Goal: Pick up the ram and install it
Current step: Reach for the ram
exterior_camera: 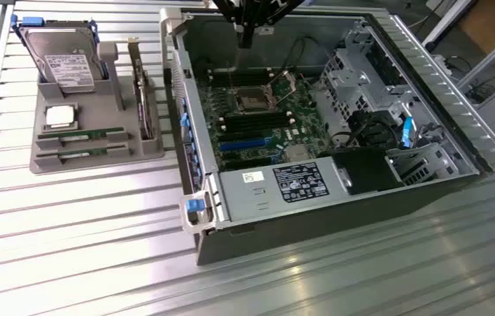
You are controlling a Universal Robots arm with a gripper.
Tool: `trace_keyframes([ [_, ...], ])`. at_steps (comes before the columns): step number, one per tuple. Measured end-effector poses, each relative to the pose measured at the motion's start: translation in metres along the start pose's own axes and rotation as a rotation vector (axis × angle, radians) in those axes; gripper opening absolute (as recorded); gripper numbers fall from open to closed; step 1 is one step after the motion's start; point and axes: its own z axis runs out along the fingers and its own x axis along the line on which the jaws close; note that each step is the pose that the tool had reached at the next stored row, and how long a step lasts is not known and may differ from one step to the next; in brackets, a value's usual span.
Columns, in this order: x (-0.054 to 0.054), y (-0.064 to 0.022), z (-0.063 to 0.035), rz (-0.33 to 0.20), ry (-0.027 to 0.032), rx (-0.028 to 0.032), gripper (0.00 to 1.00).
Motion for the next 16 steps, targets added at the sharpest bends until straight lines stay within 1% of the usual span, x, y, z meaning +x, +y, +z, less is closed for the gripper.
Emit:
trace_keyframes([
  [16,0.0017,-0.0001,0.0,0.0,-0.0002,0.0014,0.1],
])
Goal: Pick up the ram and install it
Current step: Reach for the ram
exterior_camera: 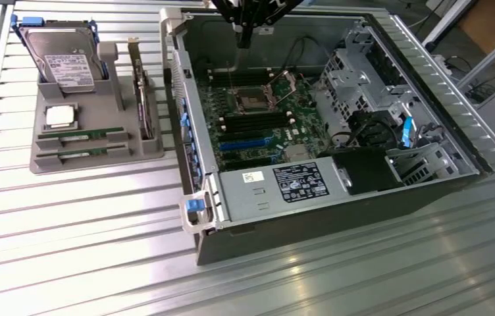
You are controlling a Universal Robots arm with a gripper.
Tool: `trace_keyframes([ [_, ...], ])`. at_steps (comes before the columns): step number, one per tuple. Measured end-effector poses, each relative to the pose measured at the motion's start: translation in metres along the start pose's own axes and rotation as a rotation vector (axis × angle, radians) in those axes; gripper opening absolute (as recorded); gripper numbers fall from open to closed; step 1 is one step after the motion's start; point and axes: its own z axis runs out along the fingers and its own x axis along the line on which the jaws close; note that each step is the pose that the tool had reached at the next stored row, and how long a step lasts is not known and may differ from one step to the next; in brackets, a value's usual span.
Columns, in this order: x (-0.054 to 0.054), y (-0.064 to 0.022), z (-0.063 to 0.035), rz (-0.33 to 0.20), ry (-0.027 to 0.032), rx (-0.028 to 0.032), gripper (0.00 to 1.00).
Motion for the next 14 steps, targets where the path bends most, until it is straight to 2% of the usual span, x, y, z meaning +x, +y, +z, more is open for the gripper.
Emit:
trace_keyframes([
  [8,0.011,-0.0009,-0.0003,0.0,0.0,0.0,0.1],
  [14,0.015,-0.0011,-0.0004,0.0,0.0,0.0,0.1],
])
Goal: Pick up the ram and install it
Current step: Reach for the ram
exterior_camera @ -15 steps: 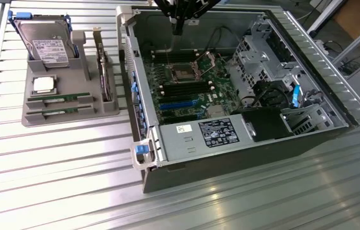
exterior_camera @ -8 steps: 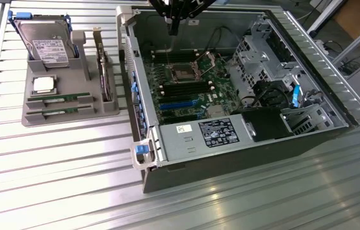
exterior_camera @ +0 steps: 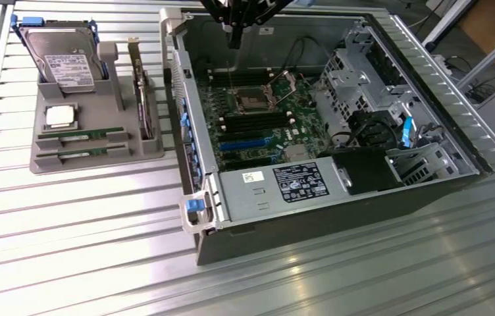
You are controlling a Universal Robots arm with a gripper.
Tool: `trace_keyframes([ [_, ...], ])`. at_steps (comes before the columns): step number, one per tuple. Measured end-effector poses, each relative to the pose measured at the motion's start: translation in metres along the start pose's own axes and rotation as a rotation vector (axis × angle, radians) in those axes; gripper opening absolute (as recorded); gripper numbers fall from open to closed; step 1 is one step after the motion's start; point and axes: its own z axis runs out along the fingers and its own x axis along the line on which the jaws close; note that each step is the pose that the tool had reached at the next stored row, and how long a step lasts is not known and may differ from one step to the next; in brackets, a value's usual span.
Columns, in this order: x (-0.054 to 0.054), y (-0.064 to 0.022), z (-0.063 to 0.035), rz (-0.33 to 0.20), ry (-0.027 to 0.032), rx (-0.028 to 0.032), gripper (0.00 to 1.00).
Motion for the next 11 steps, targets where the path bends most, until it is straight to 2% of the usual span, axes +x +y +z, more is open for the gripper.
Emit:
trace_keyframes([
  [11,0.0021,-0.0002,0.0,0.0,0.0,0.0,0.1],
])
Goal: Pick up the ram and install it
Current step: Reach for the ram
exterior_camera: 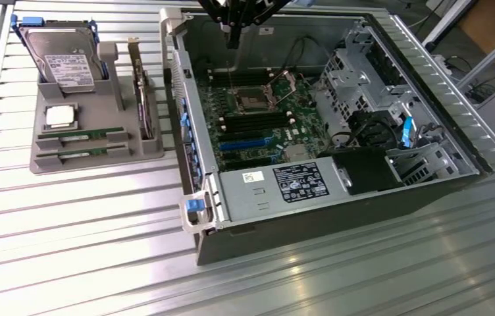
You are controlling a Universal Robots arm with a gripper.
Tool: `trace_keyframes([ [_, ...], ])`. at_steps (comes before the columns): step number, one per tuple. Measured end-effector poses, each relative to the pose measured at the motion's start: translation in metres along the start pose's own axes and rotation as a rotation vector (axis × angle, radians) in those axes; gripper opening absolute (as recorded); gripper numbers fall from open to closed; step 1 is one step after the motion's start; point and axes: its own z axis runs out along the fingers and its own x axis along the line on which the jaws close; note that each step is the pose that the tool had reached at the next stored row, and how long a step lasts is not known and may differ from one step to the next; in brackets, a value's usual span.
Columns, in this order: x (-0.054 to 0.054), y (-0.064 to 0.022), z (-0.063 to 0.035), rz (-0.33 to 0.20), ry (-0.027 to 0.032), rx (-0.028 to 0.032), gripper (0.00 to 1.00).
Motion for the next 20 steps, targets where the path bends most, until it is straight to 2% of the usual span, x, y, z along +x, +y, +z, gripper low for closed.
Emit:
trace_keyframes([
  [20,0.0062,-0.0005,0.0,0.0,0.0,0.0,0.1],
])
